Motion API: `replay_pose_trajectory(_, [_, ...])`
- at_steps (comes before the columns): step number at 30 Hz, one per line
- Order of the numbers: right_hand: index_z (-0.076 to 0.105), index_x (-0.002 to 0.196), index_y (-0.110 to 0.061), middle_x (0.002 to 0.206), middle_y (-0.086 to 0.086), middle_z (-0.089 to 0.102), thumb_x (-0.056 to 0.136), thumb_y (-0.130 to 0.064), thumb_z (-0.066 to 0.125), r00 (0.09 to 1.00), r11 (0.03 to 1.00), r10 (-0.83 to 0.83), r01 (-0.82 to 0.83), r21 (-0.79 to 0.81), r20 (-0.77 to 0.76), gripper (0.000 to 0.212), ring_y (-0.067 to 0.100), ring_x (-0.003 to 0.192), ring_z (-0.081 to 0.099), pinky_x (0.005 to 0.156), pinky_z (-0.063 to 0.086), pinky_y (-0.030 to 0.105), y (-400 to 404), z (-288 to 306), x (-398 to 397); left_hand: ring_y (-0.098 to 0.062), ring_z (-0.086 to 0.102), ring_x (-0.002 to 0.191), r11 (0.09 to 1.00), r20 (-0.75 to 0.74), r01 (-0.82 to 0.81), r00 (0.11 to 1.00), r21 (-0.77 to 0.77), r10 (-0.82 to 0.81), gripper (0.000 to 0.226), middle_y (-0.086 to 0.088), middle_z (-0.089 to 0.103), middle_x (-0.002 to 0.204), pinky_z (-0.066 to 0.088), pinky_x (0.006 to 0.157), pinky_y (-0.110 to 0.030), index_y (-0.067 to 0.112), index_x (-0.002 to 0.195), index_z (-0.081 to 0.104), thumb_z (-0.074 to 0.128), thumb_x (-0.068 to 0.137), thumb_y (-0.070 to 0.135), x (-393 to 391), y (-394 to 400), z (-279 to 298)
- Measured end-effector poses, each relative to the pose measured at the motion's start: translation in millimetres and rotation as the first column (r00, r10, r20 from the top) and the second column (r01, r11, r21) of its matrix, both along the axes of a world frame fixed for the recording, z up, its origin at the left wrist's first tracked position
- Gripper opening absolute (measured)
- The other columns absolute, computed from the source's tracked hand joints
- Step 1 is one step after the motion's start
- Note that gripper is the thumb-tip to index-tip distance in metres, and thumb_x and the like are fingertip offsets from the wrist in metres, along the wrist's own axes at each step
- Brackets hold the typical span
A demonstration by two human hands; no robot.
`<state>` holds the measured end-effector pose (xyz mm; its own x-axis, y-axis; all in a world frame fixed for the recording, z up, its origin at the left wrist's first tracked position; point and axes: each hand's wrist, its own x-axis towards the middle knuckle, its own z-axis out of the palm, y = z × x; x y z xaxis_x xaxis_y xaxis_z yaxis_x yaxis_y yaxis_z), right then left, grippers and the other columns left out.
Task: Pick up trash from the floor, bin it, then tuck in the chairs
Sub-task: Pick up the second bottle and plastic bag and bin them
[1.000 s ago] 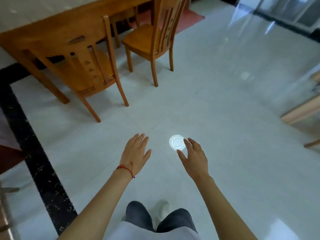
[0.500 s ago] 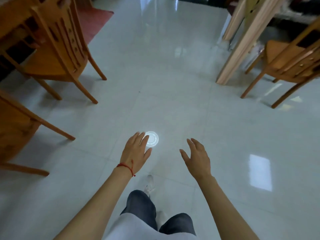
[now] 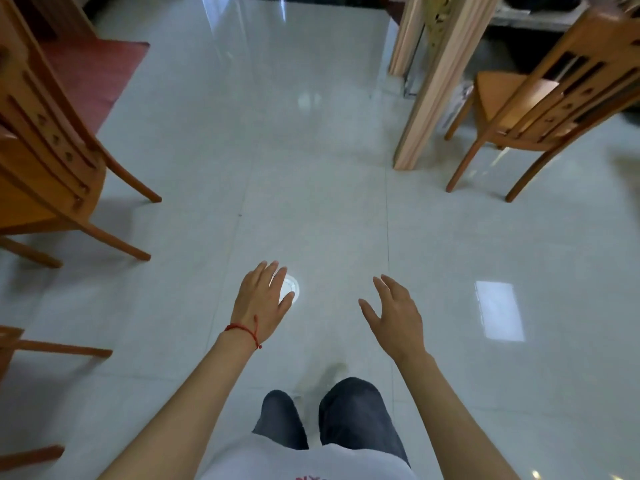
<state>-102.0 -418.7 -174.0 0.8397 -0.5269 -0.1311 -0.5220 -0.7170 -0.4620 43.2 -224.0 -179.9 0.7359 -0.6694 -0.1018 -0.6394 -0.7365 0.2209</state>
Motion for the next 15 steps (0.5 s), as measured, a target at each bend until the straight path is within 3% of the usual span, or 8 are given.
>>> replay_pose_trajectory(15, [0.042,0.136,-0.012,0.145,0.008,0.041,0.092,-0.041,0.049,0.998,0.998,0.059,-0.059,-0.019,-0.021,0.053,0.024,0.135,0.035,0.105,0.035,0.040,-190.8,3.8,188.4,-0.038,0.050,0.119,0.997,-0.017,-0.065,0.998,-0.037,0.064,0.060,-0.021,0.057,0.125,0.041,0.096,-0.051,0.000,0.120,0.055,0.032,0.085,0.044,184.8,-178.7,4.2])
